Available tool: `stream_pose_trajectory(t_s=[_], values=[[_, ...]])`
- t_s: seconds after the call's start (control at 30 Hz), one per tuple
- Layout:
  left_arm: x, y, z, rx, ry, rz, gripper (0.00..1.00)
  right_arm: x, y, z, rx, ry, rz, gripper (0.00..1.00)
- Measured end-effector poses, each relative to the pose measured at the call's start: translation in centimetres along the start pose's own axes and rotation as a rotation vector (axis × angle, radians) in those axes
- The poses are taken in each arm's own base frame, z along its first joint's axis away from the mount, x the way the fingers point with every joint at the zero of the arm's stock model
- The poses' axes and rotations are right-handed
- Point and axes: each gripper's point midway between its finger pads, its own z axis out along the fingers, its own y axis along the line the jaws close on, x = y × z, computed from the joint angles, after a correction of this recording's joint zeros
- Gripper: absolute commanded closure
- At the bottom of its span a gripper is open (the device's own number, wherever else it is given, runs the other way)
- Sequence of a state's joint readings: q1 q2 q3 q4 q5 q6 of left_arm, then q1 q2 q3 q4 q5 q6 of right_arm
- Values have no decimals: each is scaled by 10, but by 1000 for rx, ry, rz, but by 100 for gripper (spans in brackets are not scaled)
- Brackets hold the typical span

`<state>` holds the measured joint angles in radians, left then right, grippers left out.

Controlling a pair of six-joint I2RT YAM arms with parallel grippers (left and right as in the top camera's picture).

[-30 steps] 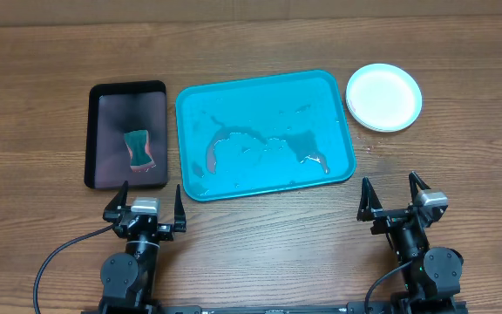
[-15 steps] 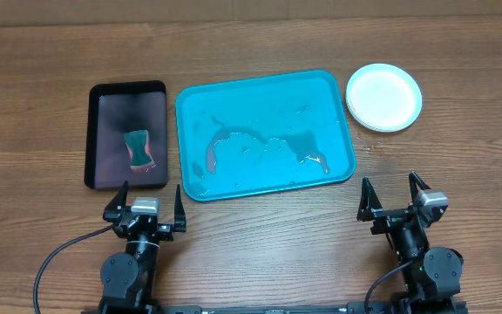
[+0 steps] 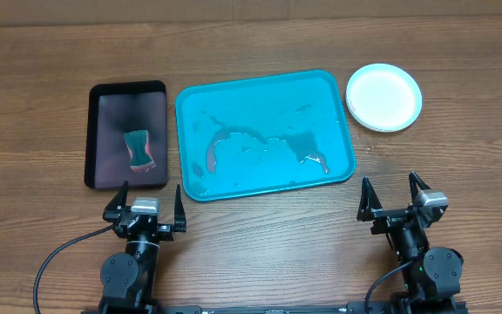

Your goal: Clean dirty plates on tray and stack at the side

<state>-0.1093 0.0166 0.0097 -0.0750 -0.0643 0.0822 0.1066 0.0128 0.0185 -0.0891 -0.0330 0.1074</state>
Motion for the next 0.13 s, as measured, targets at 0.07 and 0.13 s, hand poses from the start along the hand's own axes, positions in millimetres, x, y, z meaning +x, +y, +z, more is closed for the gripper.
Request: stream_pose_trajectory(t_s=[0.07,0.13], values=[[0,0,0,0,0,0,0,0,0,0,0,0,0,0],[0,0,0,0,0,0,0,0,0,0,0,0,0,0]])
